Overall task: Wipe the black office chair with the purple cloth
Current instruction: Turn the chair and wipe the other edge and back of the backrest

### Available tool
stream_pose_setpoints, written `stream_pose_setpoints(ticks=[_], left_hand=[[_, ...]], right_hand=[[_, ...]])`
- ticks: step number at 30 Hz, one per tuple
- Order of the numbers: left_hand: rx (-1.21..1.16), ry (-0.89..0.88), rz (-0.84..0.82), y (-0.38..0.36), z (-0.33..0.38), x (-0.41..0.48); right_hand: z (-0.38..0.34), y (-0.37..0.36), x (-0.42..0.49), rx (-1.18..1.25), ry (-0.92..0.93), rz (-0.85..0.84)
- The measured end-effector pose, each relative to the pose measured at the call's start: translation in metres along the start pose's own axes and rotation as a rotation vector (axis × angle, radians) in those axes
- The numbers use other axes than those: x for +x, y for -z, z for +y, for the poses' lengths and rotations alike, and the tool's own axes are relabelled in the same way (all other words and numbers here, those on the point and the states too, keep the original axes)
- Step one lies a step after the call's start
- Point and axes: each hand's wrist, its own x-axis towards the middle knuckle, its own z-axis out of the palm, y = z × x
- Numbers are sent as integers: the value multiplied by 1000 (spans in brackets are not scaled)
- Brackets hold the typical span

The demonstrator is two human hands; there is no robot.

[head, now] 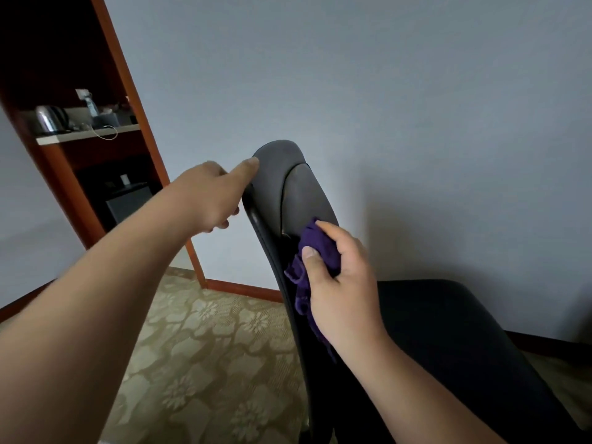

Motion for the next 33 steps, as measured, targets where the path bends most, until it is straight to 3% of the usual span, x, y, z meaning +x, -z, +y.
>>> stream_pose_setpoints(ticks=[6,13,20,29,33], left_hand=[[183,120,-153,-11,31,20],[265,-50,103,-34,12,31],[227,-102,74,-33,1,46],[168,-132,86,-36,-12,49],[188,-147,95,-34,-13,45]], right_hand=[[-4,-13,8,-90,172,-107],[-7,-14,49,-192,206,-258],[-12,-32,93,-279,63,-288],[-8,-24,62,-337,213,-335],[-10,-27,83,-464,178,-317]])
